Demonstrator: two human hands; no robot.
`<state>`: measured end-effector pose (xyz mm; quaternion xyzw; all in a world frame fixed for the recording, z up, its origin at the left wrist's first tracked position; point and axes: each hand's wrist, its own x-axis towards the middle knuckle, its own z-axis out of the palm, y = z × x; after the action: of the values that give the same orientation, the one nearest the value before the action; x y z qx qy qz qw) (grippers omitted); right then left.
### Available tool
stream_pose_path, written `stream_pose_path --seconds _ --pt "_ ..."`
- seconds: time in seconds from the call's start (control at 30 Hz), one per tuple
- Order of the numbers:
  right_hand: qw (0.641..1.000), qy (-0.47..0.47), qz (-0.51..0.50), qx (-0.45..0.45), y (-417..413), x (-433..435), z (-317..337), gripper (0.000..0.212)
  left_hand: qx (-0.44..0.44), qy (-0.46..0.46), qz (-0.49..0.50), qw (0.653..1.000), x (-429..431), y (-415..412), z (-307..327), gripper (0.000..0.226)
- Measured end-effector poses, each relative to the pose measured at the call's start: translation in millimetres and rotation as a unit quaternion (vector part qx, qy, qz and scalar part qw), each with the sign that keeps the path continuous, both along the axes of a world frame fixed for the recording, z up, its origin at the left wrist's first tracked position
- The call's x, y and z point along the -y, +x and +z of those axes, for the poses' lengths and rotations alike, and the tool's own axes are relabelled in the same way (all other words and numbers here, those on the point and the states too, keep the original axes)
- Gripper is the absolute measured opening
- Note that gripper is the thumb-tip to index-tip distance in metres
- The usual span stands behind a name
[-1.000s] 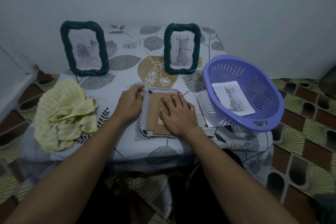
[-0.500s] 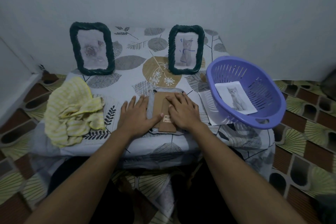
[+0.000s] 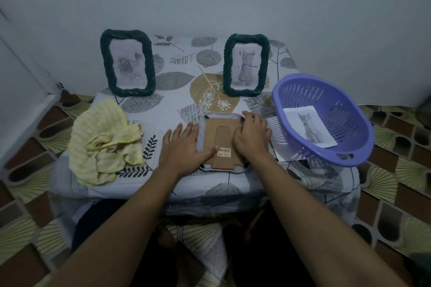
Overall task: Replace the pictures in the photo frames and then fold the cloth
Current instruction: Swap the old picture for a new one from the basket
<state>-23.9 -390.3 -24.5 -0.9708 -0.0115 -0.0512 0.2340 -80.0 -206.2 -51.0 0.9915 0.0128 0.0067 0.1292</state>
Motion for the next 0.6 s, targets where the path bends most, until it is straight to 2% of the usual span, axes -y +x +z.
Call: stream_pose_path --seconds 0.17,0.43,0.6 --pt "0.998 -0.054 -0.028 -0.006 -2 3 -8 0.042 0.002 0.002 0.001 1.000 -1 1 -1 0.110" --pt "0.998 -0.025 -0.049 0.013 -4 3 -10 0.039 0.001 0.003 0.001 1.000 -2 2 -2 0.110" --pt "0.998 0.028 -0.056 0.004 -1 4 -12 0.041 0.002 0.002 0.001 1.000 -2 2 -2 0.111"
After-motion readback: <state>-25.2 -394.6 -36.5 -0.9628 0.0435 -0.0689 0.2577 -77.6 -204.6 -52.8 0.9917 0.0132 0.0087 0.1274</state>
